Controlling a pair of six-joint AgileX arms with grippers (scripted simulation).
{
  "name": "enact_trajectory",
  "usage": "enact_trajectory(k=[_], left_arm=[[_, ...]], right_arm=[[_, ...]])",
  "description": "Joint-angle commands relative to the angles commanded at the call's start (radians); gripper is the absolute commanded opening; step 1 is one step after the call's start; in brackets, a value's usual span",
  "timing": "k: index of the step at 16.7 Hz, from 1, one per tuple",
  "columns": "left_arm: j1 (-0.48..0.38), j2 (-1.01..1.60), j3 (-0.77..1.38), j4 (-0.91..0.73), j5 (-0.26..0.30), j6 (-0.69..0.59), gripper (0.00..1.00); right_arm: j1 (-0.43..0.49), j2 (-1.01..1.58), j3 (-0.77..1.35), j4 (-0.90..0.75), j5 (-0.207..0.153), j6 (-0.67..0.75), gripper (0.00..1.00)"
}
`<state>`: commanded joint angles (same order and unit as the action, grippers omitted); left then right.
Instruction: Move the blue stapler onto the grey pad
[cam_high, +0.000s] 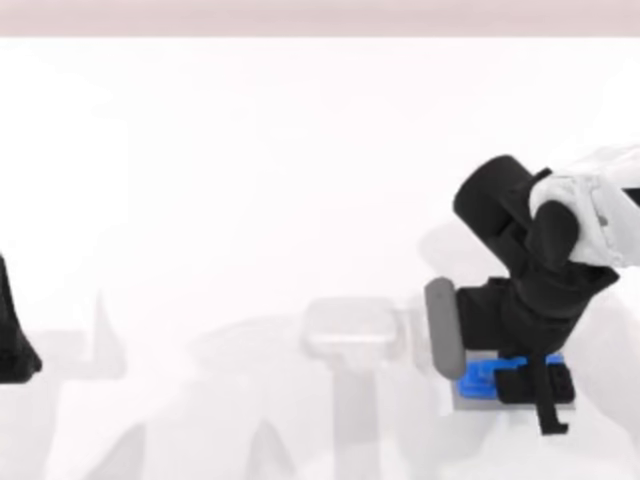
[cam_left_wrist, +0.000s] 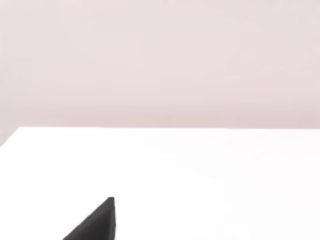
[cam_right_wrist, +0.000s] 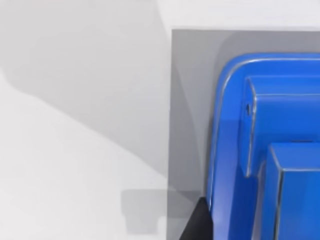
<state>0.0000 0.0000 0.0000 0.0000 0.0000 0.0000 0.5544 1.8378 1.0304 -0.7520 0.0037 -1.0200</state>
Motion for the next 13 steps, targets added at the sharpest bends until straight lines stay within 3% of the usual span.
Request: enact_trajectory(k=[7,13], left_arm=[[0.0,0.0,0.0,0.0,0.0,0.0,1.0],[0.0,0.0,0.0,0.0,0.0,0.0,1.0]], right_arm=[[0.0,0.0,0.0,0.0,0.0,0.0,0.98],[0.0,0.0,0.0,0.0,0.0,0.0,1.0]])
